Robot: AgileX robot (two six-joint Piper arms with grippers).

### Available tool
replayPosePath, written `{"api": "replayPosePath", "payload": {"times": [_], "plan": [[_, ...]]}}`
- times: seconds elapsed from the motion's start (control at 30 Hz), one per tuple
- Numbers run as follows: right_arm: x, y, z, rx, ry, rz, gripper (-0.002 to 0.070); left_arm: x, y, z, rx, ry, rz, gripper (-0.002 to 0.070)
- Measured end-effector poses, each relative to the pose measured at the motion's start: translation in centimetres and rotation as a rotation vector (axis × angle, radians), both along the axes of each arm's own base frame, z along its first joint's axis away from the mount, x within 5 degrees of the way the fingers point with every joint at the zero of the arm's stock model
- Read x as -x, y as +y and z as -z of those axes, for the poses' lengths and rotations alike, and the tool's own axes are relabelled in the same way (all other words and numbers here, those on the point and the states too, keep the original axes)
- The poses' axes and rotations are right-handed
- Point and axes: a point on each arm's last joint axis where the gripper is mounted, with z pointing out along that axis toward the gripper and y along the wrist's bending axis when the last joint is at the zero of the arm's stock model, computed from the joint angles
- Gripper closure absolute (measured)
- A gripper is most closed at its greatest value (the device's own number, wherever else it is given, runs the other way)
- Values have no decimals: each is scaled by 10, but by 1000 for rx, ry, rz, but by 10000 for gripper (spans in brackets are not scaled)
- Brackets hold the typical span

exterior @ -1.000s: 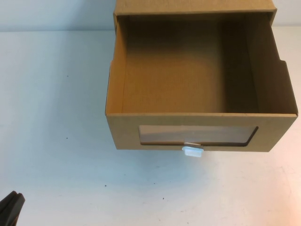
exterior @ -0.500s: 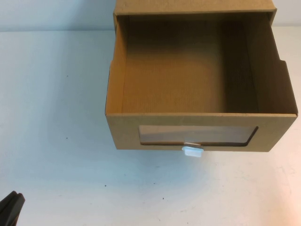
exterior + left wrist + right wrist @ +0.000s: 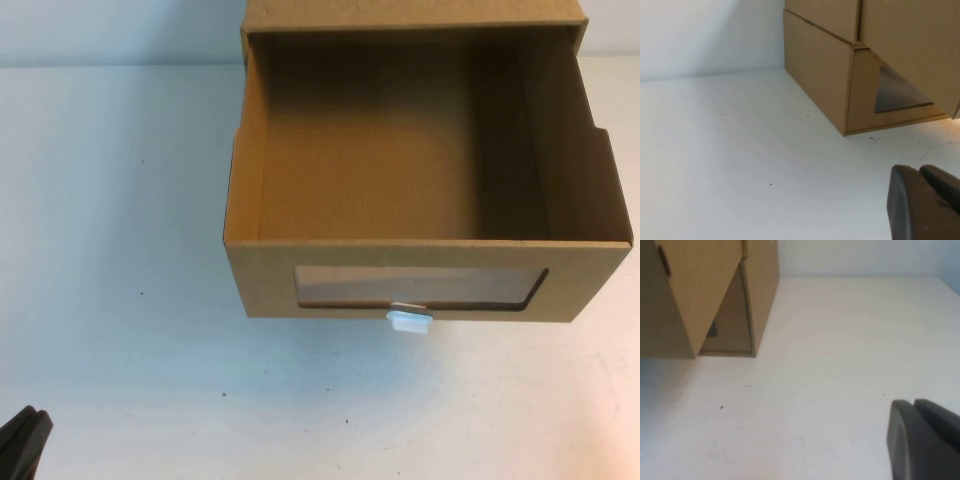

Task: Open the shoe box
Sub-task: 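Pull the top drawer of the cardboard box fully open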

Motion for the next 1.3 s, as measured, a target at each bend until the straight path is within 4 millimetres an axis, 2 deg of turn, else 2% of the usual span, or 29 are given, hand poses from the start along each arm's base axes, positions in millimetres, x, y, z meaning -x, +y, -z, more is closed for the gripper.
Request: {"api": "replayPosePath", "payload": {"times": [0.27,1.17,1.3], "plan": [[2,3,11,40,102,-44,689,0,0,0,0,0,0,679],[2,3,11,36,107,-45,690,0,0,0,0,1,0,679],[2,3,11,36,107,-45,689,-1,2,1,-93,-24,-12,679]]}}
